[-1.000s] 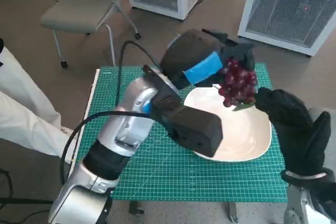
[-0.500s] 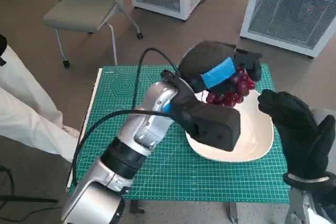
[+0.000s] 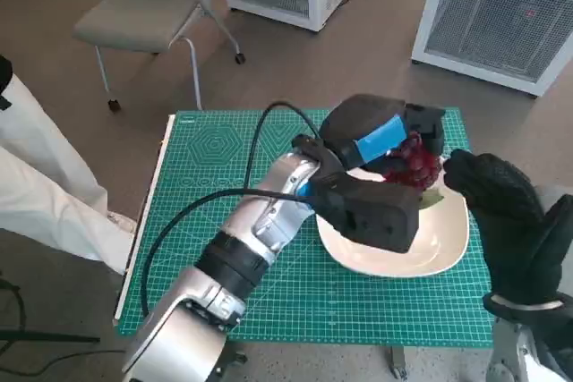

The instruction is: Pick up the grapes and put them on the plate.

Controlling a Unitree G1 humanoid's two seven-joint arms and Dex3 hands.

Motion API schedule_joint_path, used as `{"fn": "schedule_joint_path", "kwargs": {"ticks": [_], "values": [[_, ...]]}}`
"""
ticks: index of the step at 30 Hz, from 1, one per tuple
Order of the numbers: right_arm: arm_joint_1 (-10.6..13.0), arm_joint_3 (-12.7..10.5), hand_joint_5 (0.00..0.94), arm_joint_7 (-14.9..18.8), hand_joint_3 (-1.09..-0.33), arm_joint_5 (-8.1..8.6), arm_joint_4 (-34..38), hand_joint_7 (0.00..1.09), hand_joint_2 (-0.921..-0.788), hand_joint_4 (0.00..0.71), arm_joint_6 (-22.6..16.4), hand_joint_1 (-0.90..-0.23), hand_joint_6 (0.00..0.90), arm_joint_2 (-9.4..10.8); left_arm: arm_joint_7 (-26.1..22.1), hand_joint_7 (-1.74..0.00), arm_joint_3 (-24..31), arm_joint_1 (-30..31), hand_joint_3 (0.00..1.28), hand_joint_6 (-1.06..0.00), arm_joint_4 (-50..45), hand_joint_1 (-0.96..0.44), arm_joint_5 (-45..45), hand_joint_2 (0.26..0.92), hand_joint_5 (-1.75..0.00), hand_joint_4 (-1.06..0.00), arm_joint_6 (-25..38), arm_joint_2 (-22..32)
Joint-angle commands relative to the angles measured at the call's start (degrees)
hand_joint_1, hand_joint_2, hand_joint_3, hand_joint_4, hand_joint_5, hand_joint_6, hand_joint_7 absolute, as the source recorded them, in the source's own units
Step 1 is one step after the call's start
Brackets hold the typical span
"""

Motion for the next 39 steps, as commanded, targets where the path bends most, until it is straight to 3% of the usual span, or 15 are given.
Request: {"fn": "schedule_joint_path", "kwargs": {"ticks": [1, 5, 13, 30, 36, 39], "values": [[1.48, 0.32, 0.86, -0.83, -0.624, -0.44, 0.04, 1.03, -0.921, 0.387, 0.85, -0.349, 0.212, 0.58, -2.05, -0.37, 0.39, -2.61, 0.08, -0.48, 2.52, -0.02, -1.74, 0.904, -0.34, -0.48, -1.51, -0.31], [1.58, 0.48, 0.859, -0.97, -0.625, -0.56, 0.02, 1.02, -0.921, 0.388, 0.75, -0.347, 0.213, 0.67, -4.12, -0.1, 0.93, -2.74, 0.03, -0.43, 3.6, -0.08, -2.97, 0.897, -0.09, -0.35, -1.75, -0.02], [1.39, 0.56, 0.856, -0.87, -0.625, -0.58, 0.39, 1.02, -0.921, 0.389, 0.67, -0.346, 0.215, 0.7, -3.08, -0.01, 0.72, -2.24, 0.0, -0.36, 3.24, -0.23, -2.71, 0.884, -0.01, -0.19, -0.77, 0.71], [1.01, 1.12, 0.854, -0.75, -0.626, -0.62, 0.25, 1.02, -0.921, 0.39, 0.95, -0.345, 0.216, 0.91, -0.23, 0.0, 2.05, 3.05, 0.0, -0.31, -1.09, -0.4, -3.6, 0.899, 0.0, -0.17, -4.64, 7.46], [0.94, 1.1, 0.854, -0.4, -0.625, -0.43, 0.21, 1.02, -0.921, 0.391, 0.93, -0.345, 0.217, 0.65, -4.46, -0.01, 7.69, 9.17, 0.01, -0.32, -5.16, -0.46, -10.92, 0.912, 0.0, -0.16, -8.52, 11.71], [0.86, 1.08, 0.854, -0.23, -0.625, -0.34, 0.31, 1.02, -0.921, 0.391, 0.95, -0.345, 0.218, 0.54, -9.01, -0.01, 11.97, 12.89, 0.01, -0.33, -5.97, -0.47, -18.12, 0.916, 0.0, -0.17, -11.37, 12.09]]}}
